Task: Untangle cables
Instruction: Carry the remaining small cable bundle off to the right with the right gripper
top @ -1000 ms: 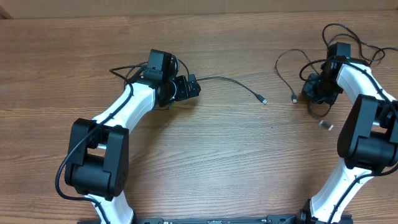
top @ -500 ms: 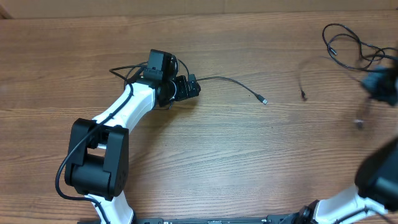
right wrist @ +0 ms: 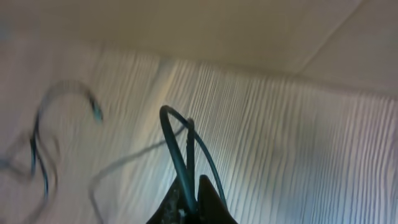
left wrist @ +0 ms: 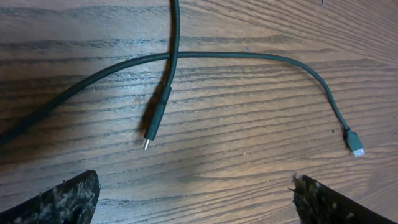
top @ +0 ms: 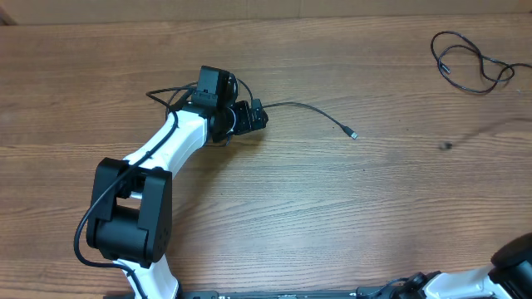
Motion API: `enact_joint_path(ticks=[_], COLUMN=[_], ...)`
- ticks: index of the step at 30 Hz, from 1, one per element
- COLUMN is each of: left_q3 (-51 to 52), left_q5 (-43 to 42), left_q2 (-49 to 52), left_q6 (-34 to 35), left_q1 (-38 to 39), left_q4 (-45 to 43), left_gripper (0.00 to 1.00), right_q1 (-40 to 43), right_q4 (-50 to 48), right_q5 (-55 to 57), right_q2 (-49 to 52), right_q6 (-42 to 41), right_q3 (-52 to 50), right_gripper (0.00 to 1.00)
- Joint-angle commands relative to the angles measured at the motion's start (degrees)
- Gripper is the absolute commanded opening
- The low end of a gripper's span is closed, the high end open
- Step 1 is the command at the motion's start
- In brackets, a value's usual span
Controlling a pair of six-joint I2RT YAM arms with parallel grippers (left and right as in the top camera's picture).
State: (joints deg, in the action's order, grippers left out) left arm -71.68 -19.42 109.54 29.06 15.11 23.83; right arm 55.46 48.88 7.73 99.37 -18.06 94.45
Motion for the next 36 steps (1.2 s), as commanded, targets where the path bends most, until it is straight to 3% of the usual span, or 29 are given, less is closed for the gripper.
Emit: enact_joint_path(ticks=[1,3,8,28,29,30,31,32,33,36], left_q3=[-0.48,-0.48,-0.48,-0.48,-0.48,-0.48,-0.48,-0.48,-0.48,-0.48], left_q5=[0.57,0.57,0.57,0.57,0.57,0.57,0.57,0.57,0.57,0.57], left_q2=[-0.90,-0.90,-0.90,-0.90,-0.90,-0.90,-0.90,-0.90,-0.90,-0.90], left_q6=[0.74,0.74,0.74,0.74,0.74,0.74,0.74,0.74,0.74,0.74], left_q1=[-0.20,-0.20,-0.20,-0.20,-0.20,-0.20,-0.20,-0.20,-0.20,-0.20], left_q4=[-0.04,-0.07,-0.07,-0.07,-0.07,-0.07,-0.07,-0.07,-0.07,-0.07], left_gripper=[1.00,1.00,1.00,0.99,0.99,0.99,1.00,0.99,0.99,1.00], right_q1=[3.08,4.11,4.31,2.71,2.62,2.60,2.60,2.62,2.62,2.62], right_q4=[-4.37,-10.27,-21.33,-11.72,-11.63,-11.61,-11.61,-11.56,-11.19,-9.11], right_q5=[-3.78,-4.31,-4.17,-6.78,-6.78,-6.80,-6.78,-6.78,-6.75,-6.75], right_q2=[-0.20,-0.13,0.13,20.55,20.57,20.57,20.57,20.57,20.57,20.55], right_q6=[-0.59,0.46,14.47,13.42,13.42,13.42,13.42,13.42,13.42,13.42], right_q3=[0.44,0.44,0.44,-0.37,-0.37,-0.37,-0.37,-0.37,-0.35,-0.31], right_gripper=[0.04,0.04,0.04,0.04,0.07,0.20,0.39,0.76,0.96,1.00])
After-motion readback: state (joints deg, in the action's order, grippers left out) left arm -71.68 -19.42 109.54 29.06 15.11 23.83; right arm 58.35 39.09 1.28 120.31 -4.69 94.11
